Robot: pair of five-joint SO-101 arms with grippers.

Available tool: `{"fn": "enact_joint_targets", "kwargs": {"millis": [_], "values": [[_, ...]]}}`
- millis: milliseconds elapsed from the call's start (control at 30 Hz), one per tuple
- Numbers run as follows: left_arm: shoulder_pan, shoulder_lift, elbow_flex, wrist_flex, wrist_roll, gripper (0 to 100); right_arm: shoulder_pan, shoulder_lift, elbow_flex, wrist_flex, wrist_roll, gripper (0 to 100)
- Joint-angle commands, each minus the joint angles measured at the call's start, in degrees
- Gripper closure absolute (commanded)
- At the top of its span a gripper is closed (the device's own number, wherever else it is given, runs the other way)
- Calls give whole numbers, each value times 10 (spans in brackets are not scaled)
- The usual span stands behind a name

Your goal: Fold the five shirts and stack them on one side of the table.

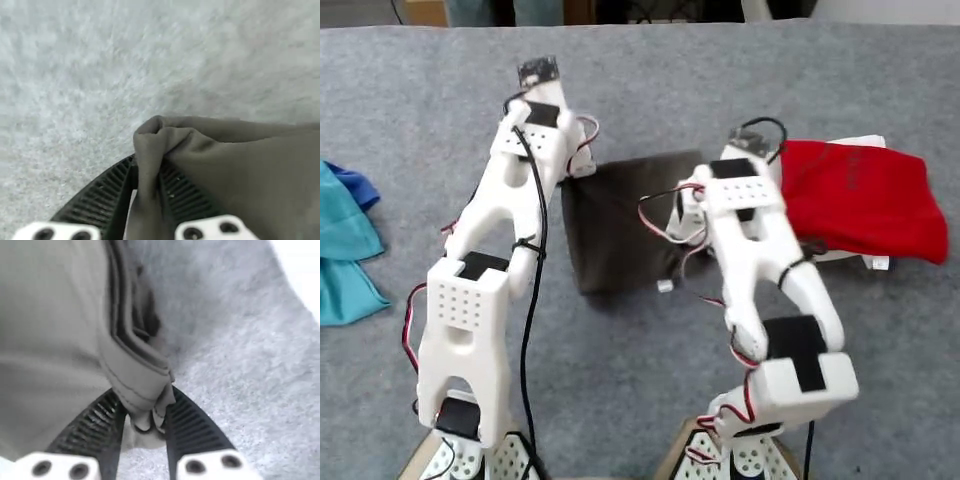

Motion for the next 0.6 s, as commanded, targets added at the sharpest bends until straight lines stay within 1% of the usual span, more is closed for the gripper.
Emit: {"fn": "enact_joint_targets", "kwargs": {"millis": [0,133,367,567], "values": [[7,-6,-107,37,-3,973,34,-55,-17,5,27,973],[30,-6,-167,55,-3,973,62,-96,-17,5,45,973],[73,-5,-234,52,-2,973,105,-185,-19,4,75,973],[98,-5,-303,40,-2,972,156,-245,-68,4,80,973]]}}
